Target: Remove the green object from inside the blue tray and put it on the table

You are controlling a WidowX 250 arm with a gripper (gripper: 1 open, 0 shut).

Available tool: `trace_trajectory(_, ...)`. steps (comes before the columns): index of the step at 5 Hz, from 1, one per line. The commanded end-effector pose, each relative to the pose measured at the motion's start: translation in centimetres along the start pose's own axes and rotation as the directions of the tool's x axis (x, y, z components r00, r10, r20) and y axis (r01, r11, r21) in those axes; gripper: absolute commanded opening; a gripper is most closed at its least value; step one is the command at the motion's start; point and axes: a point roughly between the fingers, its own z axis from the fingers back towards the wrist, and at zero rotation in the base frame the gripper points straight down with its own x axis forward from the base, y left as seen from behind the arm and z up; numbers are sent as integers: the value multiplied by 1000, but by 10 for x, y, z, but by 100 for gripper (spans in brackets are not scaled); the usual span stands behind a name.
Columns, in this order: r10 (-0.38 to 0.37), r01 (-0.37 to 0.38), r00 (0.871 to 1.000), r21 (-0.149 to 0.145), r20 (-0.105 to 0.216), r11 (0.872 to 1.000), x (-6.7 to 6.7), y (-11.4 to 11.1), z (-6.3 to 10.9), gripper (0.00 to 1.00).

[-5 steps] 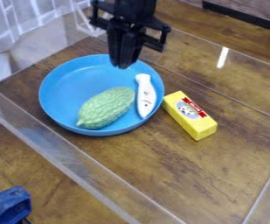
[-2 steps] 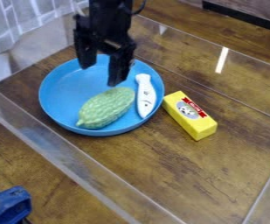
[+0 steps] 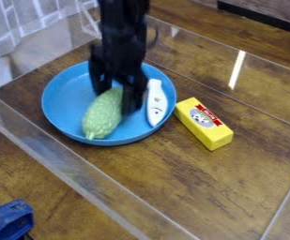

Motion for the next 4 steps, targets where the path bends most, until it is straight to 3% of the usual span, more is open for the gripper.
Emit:
trace_trajectory(1,-12,10,998,38,66,999,21,3,32,0)
trace_trajectory(2,-37,30,995,80,92,996,31,14,68,0)
trace_trajectory(3,-66,47,986,125,152,991,39,28,109,0)
trace_trajectory(4,-80,52,981,157,176,986,49,35,130,0)
